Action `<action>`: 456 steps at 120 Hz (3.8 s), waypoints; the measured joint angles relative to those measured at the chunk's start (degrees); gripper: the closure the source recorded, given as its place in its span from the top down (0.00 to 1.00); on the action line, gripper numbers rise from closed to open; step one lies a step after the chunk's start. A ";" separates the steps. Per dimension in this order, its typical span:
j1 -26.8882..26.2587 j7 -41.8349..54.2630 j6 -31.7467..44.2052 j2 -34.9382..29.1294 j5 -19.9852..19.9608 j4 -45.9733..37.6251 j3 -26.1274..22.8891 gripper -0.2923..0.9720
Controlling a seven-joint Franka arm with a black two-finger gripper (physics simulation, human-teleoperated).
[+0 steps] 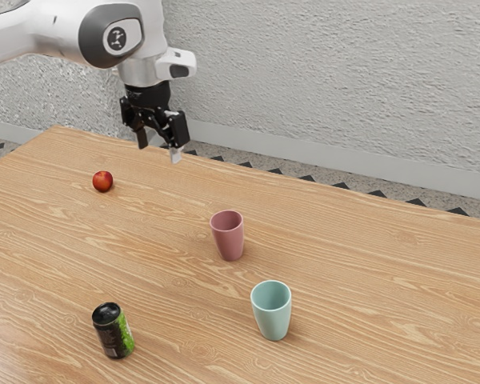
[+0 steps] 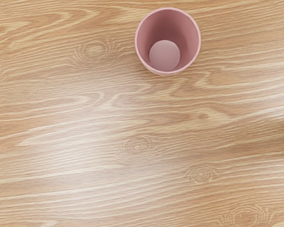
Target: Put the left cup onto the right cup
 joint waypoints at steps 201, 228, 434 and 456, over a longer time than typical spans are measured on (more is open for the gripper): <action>-2.60 -0.68 14.75 14.47 -6.40 -0.88 -0.16 0.69; -2.92 -0.86 16.81 16.76 -7.59 -0.89 -0.16 0.63; -1.29 -0.55 21.96 30.22 -7.50 6.73 -0.66 0.52; -1.29 -0.62 22.40 30.50 -7.49 6.76 -0.69 0.47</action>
